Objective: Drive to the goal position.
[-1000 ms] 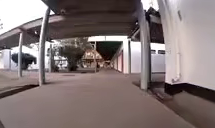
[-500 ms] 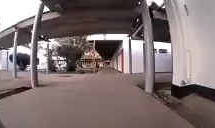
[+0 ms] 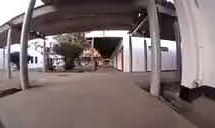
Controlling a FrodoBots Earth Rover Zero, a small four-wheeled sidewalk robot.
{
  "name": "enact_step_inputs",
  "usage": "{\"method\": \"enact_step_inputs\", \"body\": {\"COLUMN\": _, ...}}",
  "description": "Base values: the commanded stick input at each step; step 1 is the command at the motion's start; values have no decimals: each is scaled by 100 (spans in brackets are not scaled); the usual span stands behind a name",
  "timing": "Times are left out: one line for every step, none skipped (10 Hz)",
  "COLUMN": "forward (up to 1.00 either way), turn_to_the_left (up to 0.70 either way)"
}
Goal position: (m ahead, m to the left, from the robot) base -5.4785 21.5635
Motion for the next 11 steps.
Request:
{"method": "enact_step_inputs", "body": {"forward": 70, "turn_to_the_left": 6}}
{"method": "enact_step_inputs", "body": {"forward": 70, "turn_to_the_left": 2}}
{"method": "enact_step_inputs", "body": {"forward": 70, "turn_to_the_left": 0}}
{"method": "enact_step_inputs", "body": {"forward": 70, "turn_to_the_left": 0}}
{"method": "enact_step_inputs", "body": {"forward": 70, "turn_to_the_left": 0}}
{"method": "enact_step_inputs", "body": {"forward": 70, "turn_to_the_left": 0}}
{"method": "enact_step_inputs", "body": {"forward": 70, "turn_to_the_left": 0}}
{"method": "enact_step_inputs", "body": {"forward": 70, "turn_to_the_left": 0}}
{"method": "enact_step_inputs", "body": {"forward": 70, "turn_to_the_left": 0}}
{"method": "enact_step_inputs", "body": {"forward": 70, "turn_to_the_left": 0}}
{"method": "enact_step_inputs", "body": {"forward": 70, "turn_to_the_left": 0}}
